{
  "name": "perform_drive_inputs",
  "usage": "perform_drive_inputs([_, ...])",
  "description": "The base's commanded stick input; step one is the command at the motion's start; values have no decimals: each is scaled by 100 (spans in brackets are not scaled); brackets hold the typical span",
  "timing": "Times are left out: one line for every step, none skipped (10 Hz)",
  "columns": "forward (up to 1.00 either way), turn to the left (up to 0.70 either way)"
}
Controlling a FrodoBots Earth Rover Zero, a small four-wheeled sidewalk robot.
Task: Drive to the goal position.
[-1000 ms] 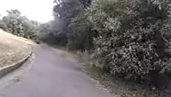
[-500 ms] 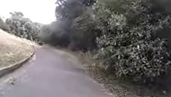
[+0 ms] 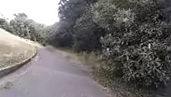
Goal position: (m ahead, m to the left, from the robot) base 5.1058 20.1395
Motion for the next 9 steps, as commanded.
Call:
perform_drive_inputs([45,23])
perform_drive_inputs([45,14])
perform_drive_inputs([45,0])
perform_drive_inputs([45,0])
perform_drive_inputs([45,0])
perform_drive_inputs([45,27])
perform_drive_inputs([45,27])
perform_drive_inputs([45,27])
perform_drive_inputs([45,27])
